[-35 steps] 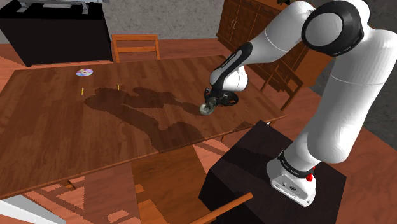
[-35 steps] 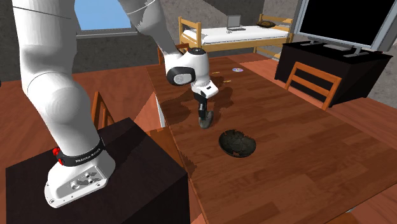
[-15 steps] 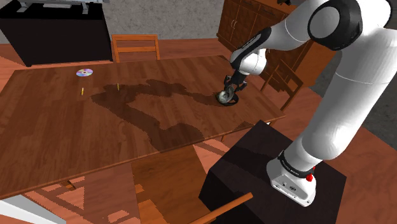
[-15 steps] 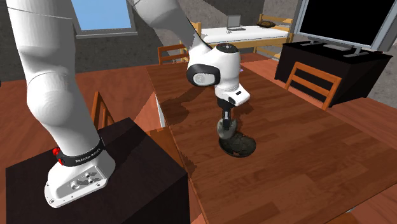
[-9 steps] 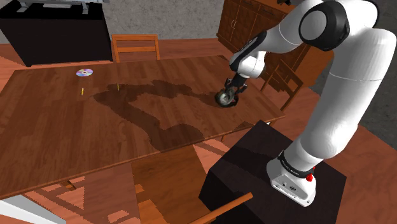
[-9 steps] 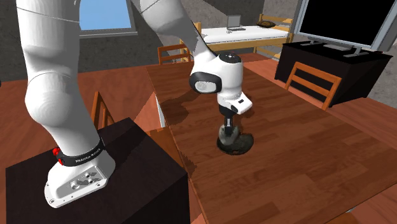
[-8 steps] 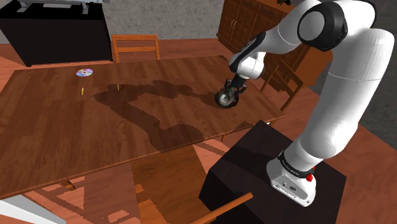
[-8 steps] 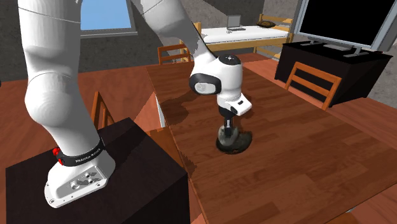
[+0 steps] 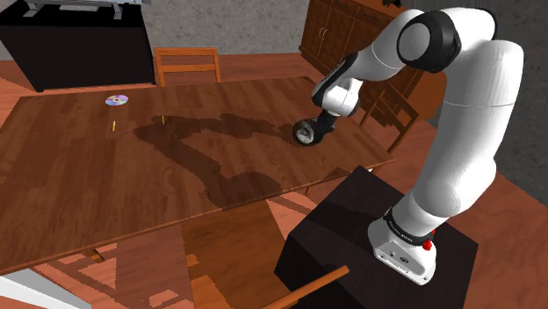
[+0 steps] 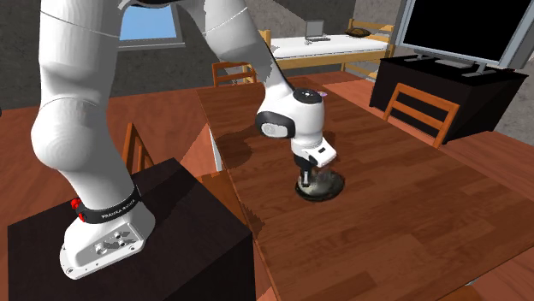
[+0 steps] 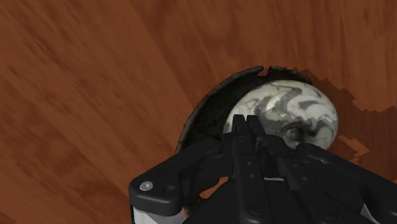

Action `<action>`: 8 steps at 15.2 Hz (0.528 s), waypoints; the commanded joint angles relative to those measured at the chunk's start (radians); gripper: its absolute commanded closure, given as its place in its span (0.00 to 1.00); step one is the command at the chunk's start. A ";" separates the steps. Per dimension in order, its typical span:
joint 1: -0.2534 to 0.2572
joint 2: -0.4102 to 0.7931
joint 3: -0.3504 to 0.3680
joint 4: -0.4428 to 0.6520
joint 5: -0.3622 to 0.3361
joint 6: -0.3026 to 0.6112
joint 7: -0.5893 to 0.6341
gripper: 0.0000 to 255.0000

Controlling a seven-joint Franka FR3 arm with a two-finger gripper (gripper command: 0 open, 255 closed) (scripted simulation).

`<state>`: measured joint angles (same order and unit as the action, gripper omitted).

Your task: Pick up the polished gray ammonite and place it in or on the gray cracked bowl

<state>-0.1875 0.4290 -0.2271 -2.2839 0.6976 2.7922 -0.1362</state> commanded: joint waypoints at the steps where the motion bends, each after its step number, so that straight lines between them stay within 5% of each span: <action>1: -0.003 0.006 0.004 0.002 0.005 0.003 -0.005 1.00; 2: -0.002 0.003 0.002 0.001 0.003 0.002 -0.003 1.00; 3: -0.002 0.003 0.002 0.001 0.003 0.002 -0.003 0.00; 4: 0.123 0.020 -0.078 -0.010 -0.133 0.092 0.100 0.00; 6: 0.470 0.118 -0.351 -0.014 -0.376 0.217 0.317 0.00; 8: 0.803 0.321 -0.605 0.007 -0.479 0.285 0.458 0.00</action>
<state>0.4368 0.6550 -0.6938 -2.2823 0.2946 3.0370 0.2375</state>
